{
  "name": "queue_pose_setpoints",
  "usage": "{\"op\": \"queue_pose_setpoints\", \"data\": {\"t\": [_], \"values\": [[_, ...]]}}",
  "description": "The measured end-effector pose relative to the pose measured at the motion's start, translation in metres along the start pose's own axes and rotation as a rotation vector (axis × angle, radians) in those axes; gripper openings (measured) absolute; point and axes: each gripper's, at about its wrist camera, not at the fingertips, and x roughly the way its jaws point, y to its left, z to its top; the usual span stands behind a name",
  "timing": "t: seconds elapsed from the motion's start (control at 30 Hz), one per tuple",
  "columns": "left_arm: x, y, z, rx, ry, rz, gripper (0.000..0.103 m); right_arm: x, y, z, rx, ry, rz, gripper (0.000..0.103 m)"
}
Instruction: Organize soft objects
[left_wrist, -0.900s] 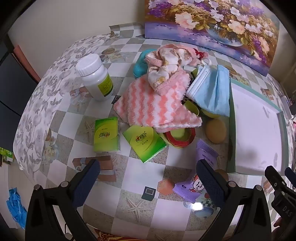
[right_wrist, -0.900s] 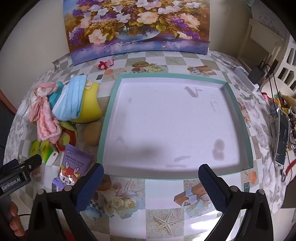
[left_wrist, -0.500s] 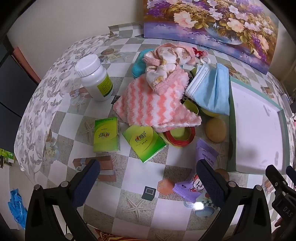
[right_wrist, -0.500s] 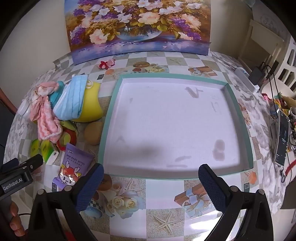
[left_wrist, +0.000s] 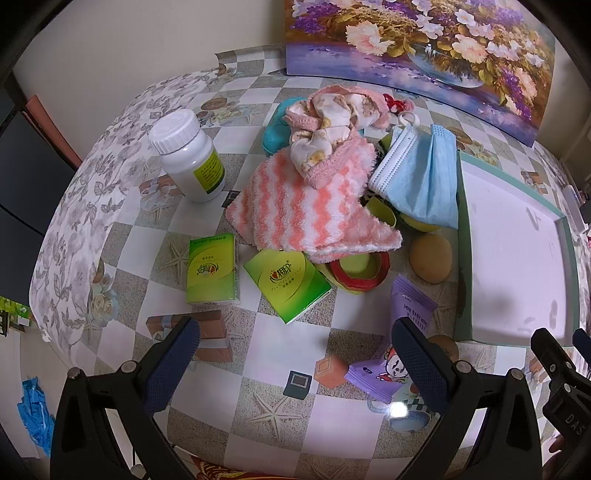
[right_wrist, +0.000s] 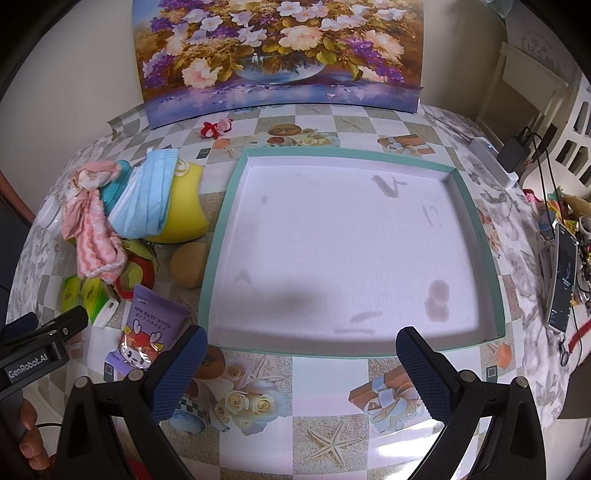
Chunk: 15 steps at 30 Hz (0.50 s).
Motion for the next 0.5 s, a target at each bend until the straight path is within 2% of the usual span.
{"op": "queue_pose_setpoints", "data": {"t": [0.5], "values": [[-0.0047,0.001,-0.0007,0.005,0.004,0.0,0.103,-0.0004,0.0013,-0.0007,-0.004,-0.002,-0.001,0.103]]}}
